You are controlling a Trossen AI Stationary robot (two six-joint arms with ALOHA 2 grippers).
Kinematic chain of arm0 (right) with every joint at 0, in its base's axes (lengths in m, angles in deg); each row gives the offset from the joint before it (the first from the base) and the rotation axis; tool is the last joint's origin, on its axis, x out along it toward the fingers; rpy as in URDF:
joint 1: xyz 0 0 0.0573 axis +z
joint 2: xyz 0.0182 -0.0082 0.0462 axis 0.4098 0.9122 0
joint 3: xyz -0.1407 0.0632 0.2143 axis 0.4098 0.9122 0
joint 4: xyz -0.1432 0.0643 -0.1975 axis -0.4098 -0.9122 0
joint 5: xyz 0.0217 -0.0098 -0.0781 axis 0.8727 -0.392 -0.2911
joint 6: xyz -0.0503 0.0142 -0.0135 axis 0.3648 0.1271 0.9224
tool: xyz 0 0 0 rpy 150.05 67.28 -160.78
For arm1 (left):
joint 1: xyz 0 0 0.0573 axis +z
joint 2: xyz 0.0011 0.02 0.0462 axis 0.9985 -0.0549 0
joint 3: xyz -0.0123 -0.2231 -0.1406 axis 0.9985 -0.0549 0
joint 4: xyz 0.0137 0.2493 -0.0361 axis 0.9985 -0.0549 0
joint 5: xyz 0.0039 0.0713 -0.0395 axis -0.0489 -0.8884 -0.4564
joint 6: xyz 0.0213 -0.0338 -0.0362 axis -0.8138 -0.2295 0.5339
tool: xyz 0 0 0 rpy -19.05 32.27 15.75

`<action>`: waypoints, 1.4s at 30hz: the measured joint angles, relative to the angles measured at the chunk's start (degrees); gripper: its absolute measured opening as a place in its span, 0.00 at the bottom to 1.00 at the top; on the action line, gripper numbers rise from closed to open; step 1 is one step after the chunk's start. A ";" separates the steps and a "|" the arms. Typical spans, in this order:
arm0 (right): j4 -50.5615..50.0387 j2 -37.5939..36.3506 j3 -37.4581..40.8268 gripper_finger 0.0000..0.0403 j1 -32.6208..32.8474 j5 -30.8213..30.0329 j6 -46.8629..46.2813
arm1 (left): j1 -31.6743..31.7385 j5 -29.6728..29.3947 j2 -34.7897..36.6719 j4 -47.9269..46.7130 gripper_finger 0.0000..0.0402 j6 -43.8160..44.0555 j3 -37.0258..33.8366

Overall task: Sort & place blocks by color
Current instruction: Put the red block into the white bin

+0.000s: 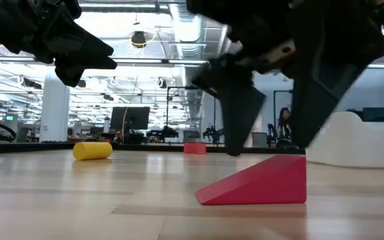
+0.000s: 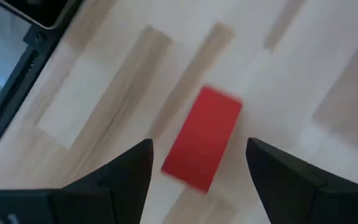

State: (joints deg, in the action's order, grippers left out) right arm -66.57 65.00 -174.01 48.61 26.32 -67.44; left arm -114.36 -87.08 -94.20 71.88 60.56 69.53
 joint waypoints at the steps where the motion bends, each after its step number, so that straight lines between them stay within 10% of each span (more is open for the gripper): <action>1: -0.17 0.00 0.48 0.70 -0.04 0.59 -2.16 | 0.02 -0.02 0.00 0.00 0.38 0.00 0.00; 8: 8.16 0.00 4.84 0.70 -0.38 3.21 -9.63 | 0.02 -0.20 0.00 0.00 0.38 0.00 0.00; 15: 10.82 0.85 6.87 0.68 1.14 -6.39 -9.02 | 0.01 -0.88 0.00 -0.07 0.38 0.04 -0.02; 24: 6.39 0.47 7.61 0.32 1.77 -13.44 -9.09 | 0.02 -1.25 0.00 -0.29 0.38 0.32 -0.02; 29: 3.30 -1.38 7.33 0.31 0.84 -12.31 -8.36 | 0.02 -1.36 0.00 -0.54 0.38 0.48 -0.04; 42: 4.60 -29.03 28.04 0.31 -7.38 -23.85 -19.17 | 0.00 -0.33 0.00 -0.85 0.38 1.09 -0.04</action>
State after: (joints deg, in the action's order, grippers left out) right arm -61.97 35.97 -145.97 41.23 2.47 -86.61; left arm -114.35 -87.41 -94.20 71.03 61.66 69.49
